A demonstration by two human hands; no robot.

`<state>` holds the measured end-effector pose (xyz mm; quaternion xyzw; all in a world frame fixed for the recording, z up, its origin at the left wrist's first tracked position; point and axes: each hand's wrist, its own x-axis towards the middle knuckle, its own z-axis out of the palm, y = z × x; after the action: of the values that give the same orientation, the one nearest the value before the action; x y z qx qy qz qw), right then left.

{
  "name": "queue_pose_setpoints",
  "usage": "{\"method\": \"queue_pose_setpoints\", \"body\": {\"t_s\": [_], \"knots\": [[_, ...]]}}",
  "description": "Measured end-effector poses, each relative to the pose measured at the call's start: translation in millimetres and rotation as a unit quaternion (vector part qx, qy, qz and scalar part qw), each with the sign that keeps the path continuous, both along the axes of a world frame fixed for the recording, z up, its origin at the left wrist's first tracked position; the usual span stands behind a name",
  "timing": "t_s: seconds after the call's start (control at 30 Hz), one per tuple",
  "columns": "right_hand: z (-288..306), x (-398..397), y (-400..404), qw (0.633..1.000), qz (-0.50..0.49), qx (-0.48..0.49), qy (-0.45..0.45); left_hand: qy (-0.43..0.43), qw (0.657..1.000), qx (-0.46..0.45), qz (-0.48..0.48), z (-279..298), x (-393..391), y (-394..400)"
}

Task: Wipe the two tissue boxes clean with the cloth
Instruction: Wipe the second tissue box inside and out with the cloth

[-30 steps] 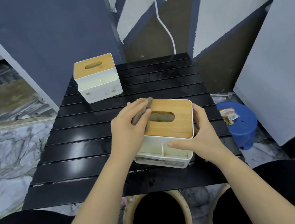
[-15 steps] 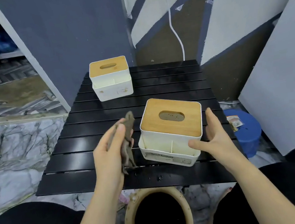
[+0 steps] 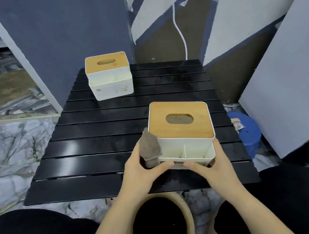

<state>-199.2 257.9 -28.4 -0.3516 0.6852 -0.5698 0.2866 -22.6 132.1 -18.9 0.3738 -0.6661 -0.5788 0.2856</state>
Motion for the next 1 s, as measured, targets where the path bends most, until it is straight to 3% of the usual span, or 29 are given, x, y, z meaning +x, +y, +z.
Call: {"method": "queue_pose_setpoints", "body": {"t_s": [0.3,0.7,0.87,1.0], "knots": [[14,-33,-34,1.0,0.012,-0.018,0.009,0.026,0.998,-0.039,0.039,0,-35,-29],[45,-156,-186,0.992,0.0,-0.062,0.11,0.077,0.992,-0.101,0.015,35,-152,-175],[33,-179,-230,0.992,0.032,-0.058,0.105,0.06,0.997,-0.054,0.011,27,-178,-216],[16,-186,-242,0.994,0.055,-0.006,0.091,0.094,0.99,0.101,0.023,18,-179,-224]]}}
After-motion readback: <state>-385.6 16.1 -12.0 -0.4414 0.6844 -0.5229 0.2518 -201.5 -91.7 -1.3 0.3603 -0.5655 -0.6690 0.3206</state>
